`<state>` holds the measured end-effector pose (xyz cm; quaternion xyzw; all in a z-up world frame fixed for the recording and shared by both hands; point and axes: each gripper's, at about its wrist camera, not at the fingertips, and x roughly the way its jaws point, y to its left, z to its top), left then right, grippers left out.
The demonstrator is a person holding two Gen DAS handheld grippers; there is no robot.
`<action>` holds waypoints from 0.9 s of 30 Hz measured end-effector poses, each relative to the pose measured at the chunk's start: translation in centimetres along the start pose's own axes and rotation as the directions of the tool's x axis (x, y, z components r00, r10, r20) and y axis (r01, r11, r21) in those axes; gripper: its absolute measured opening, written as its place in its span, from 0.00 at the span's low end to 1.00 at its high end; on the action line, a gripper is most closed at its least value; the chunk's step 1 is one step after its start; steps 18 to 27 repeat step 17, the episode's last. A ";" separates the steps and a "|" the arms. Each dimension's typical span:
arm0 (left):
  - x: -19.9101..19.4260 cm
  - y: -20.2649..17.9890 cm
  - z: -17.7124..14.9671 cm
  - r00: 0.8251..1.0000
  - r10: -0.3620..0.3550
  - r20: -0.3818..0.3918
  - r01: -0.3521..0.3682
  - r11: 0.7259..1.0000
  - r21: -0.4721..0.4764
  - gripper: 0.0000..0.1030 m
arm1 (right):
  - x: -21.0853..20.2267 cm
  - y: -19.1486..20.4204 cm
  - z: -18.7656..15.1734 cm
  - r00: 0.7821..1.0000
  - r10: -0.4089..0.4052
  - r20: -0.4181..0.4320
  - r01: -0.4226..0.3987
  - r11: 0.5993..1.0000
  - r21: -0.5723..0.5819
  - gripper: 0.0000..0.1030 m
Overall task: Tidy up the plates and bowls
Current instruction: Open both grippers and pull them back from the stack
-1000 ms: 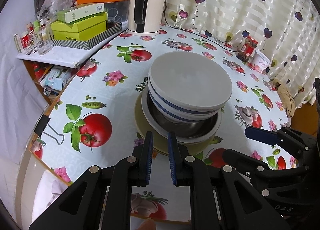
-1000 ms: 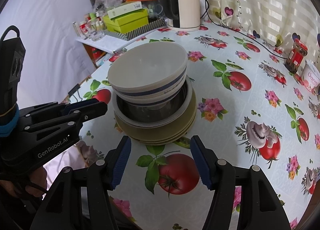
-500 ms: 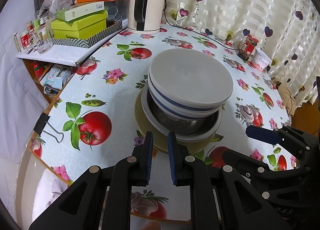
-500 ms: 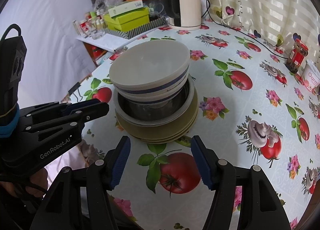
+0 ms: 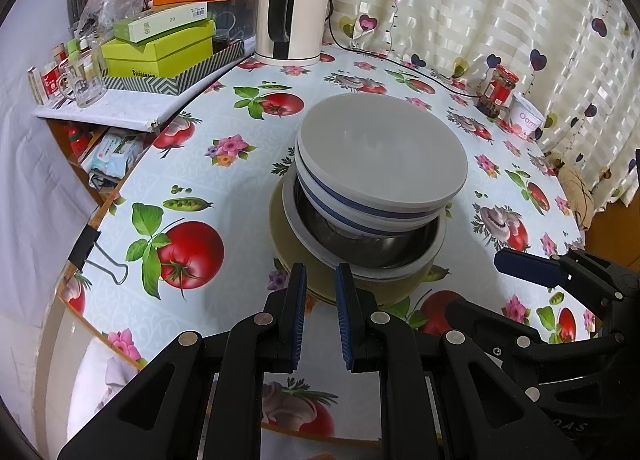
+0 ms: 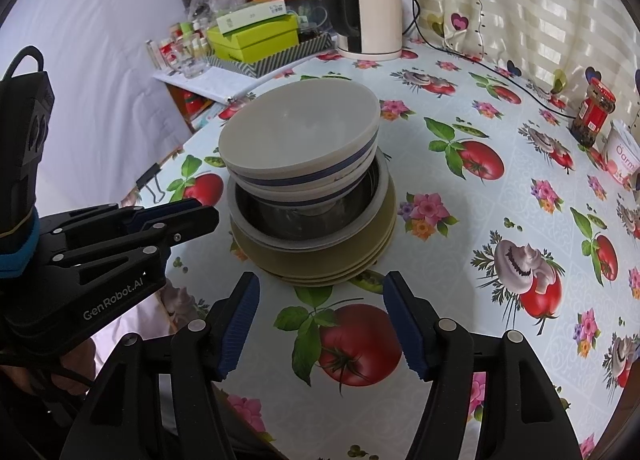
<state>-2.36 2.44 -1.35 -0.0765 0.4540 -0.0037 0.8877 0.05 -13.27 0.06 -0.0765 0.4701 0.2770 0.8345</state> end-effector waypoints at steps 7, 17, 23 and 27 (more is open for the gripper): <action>0.1 0.0 -0.1 1.000 0.003 -0.001 -0.003 1.000 0.005 0.15 | 0.0 0.0 0.1 1.000 0.001 -0.001 -0.001 1.000 0.001 0.64; -0.1 -0.3 0.2 1.000 0.009 0.003 -0.009 1.000 0.009 0.15 | 0.0 0.1 0.1 1.000 0.001 -0.001 0.000 1.000 0.002 0.64; -0.1 -0.3 0.2 1.000 0.009 0.003 -0.009 1.000 0.009 0.15 | 0.0 0.1 0.1 1.000 0.001 -0.001 0.000 1.000 0.002 0.64; -0.1 -0.3 0.2 1.000 0.009 0.003 -0.009 1.000 0.009 0.15 | 0.0 0.1 0.1 1.000 0.001 -0.001 0.000 1.000 0.002 0.64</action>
